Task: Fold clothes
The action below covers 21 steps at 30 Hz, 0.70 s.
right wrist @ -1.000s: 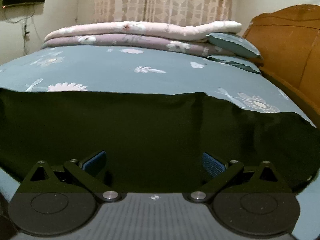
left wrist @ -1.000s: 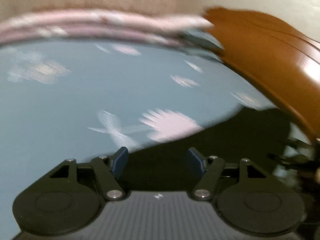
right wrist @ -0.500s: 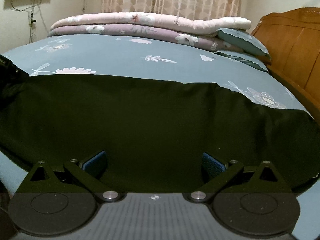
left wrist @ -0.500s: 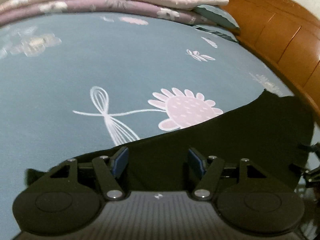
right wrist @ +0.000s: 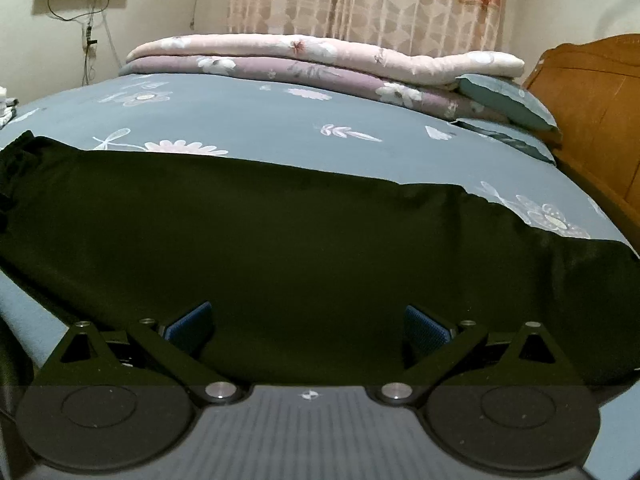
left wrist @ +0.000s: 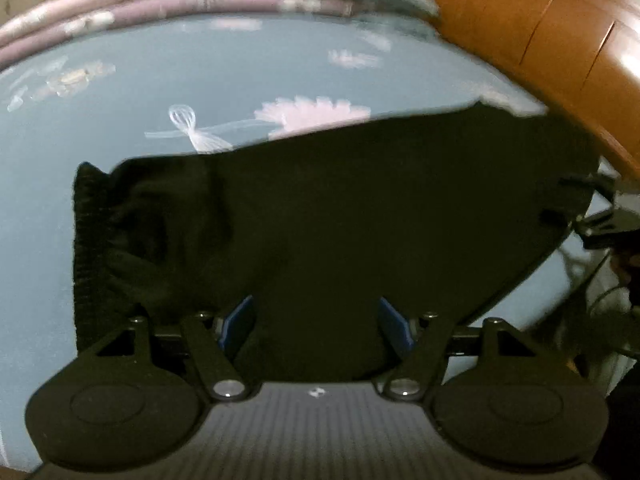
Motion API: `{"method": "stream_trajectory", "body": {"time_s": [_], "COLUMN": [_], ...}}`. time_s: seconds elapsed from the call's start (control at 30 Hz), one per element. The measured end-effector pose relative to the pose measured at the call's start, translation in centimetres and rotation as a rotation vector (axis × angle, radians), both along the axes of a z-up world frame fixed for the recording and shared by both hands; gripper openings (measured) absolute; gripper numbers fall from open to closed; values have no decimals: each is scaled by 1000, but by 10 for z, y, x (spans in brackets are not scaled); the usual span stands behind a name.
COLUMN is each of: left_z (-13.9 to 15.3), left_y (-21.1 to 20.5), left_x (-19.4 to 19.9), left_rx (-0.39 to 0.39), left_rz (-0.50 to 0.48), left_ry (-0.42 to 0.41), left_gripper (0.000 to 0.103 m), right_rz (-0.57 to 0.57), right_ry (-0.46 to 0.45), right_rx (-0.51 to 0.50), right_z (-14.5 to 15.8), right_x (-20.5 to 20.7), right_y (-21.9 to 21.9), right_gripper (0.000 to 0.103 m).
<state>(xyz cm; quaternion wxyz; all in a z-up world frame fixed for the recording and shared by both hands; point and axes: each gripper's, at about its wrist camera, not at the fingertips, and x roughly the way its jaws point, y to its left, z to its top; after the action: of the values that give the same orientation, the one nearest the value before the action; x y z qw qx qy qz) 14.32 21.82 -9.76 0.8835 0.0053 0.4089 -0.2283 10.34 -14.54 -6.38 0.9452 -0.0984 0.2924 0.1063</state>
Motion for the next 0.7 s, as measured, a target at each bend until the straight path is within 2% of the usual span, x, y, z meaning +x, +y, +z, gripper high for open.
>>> {"method": "stream_trajectory", "body": {"time_s": [0.2, 0.27, 0.37, 0.43, 0.5, 0.57, 0.63, 0.7], "left_z": [10, 15, 25, 21, 12, 0, -6, -2], "left_y": [12, 16, 15, 19, 28, 38, 44, 45], "left_x": [-14, -19, -24, -21, -16, -15, -20, -23], "left_rx": [24, -4, -45, -68, -90, -148, -197, -214], "left_rz": [100, 134, 142, 180, 245, 295, 320, 340], "left_ry": [26, 25, -61, -73, -43, 4, 1, -2], "left_gripper": [72, 72, 78, 79, 79, 79, 79, 79], "right_rz": [-25, -31, -30, -28, -19, -9, -4, -7], "right_ry": [-2, -3, 0, 0, 2, -2, -2, 4], "right_rx": [-4, -2, 1, 2, -8, -29, -45, -51], "right_z": [2, 3, 3, 3, 3, 3, 2, 2], "right_x": [0, 0, 1, 1, 1, 0, 0, 1], "right_y": [-3, -4, -2, 1, 4, 7, 9, 10], "right_gripper": [103, 103, 103, 103, 103, 103, 103, 103]}}
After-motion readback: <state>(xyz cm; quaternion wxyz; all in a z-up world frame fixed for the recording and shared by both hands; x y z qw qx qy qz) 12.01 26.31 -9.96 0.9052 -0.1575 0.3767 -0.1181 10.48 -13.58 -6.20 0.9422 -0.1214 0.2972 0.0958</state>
